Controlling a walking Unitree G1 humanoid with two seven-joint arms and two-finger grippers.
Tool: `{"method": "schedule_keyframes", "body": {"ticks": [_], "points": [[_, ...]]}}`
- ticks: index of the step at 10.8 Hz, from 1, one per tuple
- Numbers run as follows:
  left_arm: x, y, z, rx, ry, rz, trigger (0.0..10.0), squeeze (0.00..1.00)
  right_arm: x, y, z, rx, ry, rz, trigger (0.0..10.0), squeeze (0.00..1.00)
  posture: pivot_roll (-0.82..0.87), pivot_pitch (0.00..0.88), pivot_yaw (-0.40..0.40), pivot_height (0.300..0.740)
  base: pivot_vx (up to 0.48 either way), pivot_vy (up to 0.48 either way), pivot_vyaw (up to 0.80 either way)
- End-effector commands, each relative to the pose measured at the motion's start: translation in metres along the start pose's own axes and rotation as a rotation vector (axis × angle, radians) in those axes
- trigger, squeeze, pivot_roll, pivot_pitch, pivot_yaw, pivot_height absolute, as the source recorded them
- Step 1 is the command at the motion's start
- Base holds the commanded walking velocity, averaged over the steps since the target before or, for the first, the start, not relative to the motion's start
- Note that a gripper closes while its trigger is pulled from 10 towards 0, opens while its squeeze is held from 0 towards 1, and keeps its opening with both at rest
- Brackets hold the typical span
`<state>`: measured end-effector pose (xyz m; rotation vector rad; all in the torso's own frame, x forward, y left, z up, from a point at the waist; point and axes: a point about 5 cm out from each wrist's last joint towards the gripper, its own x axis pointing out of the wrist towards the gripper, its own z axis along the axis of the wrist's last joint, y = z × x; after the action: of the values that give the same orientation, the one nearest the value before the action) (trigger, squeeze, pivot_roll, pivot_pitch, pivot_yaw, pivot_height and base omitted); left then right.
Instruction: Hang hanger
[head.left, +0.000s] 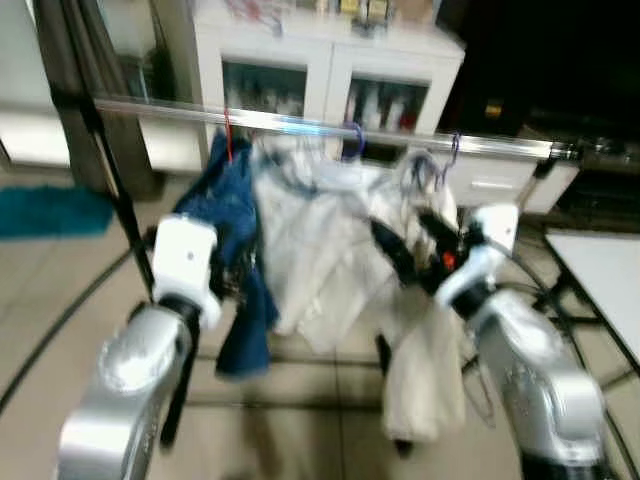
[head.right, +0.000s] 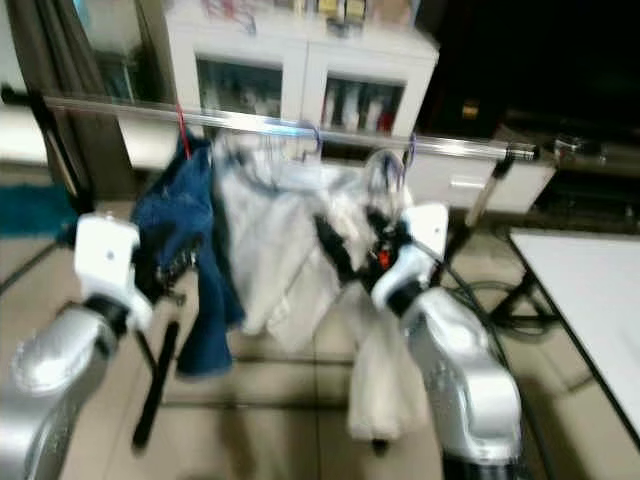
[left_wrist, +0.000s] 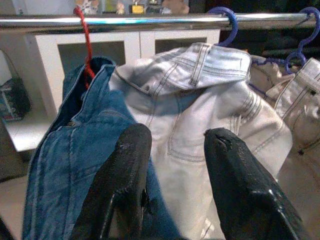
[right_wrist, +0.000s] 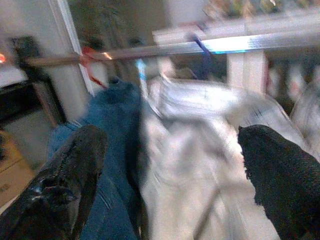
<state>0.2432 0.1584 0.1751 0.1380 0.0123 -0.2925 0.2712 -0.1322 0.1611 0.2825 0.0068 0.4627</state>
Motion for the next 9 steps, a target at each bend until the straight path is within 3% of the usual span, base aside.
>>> {"method": "schedule_keyframes", "body": {"ticks": [1, 6, 9], "points": [[0.002, -0.001, 0.000, 0.015, -0.004, -0.006, 10.0, 0.00, -0.001, -0.005, 0.002, -0.003, -0.007, -0.039, 10.0, 1.00, 0.14, 0.000, -0.111, 0.740, 0.000, 0.000, 0.00], [0.016, -0.005, 0.001, 0.032, -0.031, -0.059, 10.0, 0.00, 0.007, -0.004, -0.006, -0.020, 0.000, -0.118, 10.0, 1.00, 0.14, 0.000, -0.102, 0.740, 0.000, 0.000, 0.00], [0.018, -0.007, 0.001, 0.033, -0.037, -0.070, 10.0, 0.00, 0.010, -0.007, -0.004, -0.029, -0.026, -0.145, 10.0, 1.00, 0.14, 0.000, -0.098, 0.740, 0.275, 0.000, 0.70]]}}
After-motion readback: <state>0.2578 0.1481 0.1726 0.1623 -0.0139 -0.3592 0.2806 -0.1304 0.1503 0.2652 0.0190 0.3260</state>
